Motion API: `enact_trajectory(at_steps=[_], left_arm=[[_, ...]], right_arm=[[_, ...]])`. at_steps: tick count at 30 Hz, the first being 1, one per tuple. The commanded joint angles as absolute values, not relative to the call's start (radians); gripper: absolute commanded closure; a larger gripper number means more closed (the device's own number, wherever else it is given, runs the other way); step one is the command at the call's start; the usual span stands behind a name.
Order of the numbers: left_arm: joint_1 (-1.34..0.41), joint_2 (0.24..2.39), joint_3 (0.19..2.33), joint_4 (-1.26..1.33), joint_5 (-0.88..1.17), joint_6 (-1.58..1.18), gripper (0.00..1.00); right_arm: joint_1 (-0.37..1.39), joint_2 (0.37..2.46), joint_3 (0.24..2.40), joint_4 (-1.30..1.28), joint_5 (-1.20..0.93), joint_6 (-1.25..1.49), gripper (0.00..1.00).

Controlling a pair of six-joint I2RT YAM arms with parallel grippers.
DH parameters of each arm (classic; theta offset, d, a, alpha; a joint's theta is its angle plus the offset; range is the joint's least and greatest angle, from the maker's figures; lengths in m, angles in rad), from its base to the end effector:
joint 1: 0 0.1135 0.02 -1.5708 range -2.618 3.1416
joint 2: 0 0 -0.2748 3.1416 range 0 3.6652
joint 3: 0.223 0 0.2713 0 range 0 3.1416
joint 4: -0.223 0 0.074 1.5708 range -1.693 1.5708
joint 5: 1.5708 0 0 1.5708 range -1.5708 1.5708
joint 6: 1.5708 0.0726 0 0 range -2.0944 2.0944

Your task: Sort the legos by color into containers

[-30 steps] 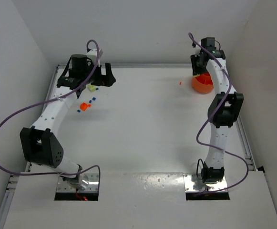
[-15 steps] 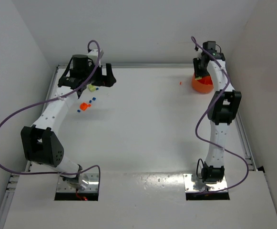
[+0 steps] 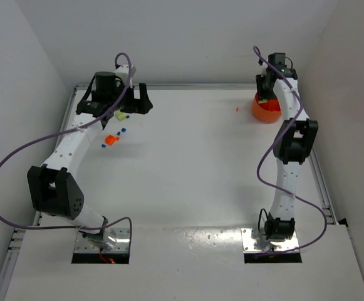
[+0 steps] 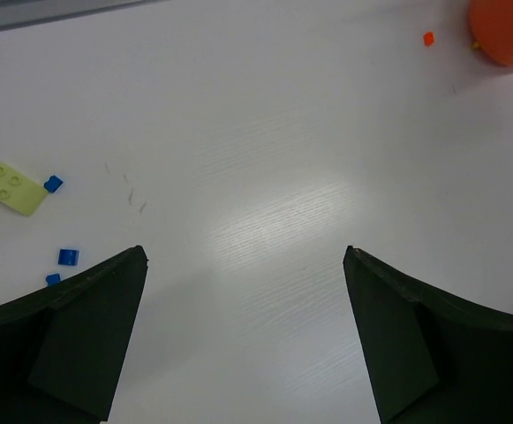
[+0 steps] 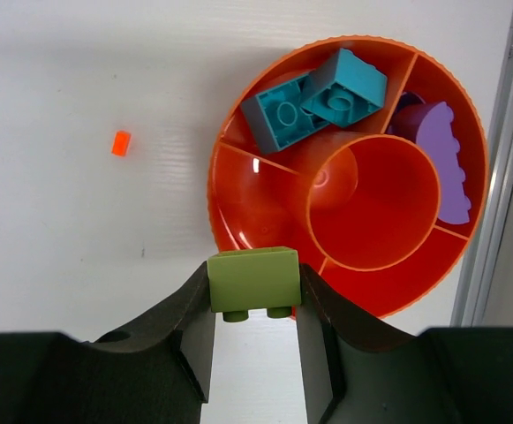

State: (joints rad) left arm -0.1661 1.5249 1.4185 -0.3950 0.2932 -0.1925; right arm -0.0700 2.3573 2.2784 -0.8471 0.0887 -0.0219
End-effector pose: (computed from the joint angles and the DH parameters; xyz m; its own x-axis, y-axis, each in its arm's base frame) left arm 0.3937 -0.0873 0.3506 -0.5434 -0.0946 -0.8341 0.3100 0.9008 -0.3041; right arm 0.5691 -0.0464 0.2296 -0.7998 0.0342 -0.5993 0.1053 0.9909 -0.0840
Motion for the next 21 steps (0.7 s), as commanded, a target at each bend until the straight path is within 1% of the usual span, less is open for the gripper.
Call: enact_trajectory(at_steps=[1, 2, 6, 7, 8, 9, 11, 12, 18, 21], left_arm=[[-0.176, 1.525, 1.433, -0.365, 0.288, -0.202, 0.0], [-0.176, 1.525, 1.433, -0.365, 0.288, -0.202, 0.0], [-0.176, 1.525, 1.433, -0.365, 0.288, -0.202, 0.0], [-0.176, 1.525, 1.433, -0.365, 0.288, -0.202, 0.0], [-0.176, 1.534, 1.433, -0.365, 0.288, -0.202, 0.0], [-0.176, 1.534, 1.433, -0.365, 0.288, -0.202, 0.0], [-0.176, 1.534, 1.433, -0.365, 0.288, -0.202, 0.0], [-0.176, 1.534, 1.433, -0.365, 0.288, -0.202, 0.0], [-0.176, 1.523, 1.424, -0.365, 0.267, -0.202, 0.0], [-0.164, 1.523, 1.424, -0.365, 0.258, -0.177, 0.0]], right_arm=[[-0.081, 2.358, 2.332, -0.822, 0.123, -0.005, 0.92], [-0.081, 2.358, 2.332, -0.822, 0.123, -0.005, 0.92], [-0.081, 2.358, 2.332, -0.813, 0.135, 0.005, 0.87], [-0.081, 2.358, 2.332, -0.813, 0.135, 0.005, 0.81], [-0.081, 2.358, 2.341, -0.813, 0.135, 0.005, 0.78], [-0.081, 2.358, 2.341, -0.813, 0.135, 0.005, 0.68], [-0.081, 2.358, 2.341, -0.813, 0.135, 0.005, 0.62], [-0.081, 2.358, 2.341, -0.813, 0.135, 0.014, 0.57], [-0.081, 2.349, 2.341, -0.813, 0.126, 0.014, 0.44], [-0.081, 2.338, 2.341, -0.822, 0.115, 0.014, 0.44]])
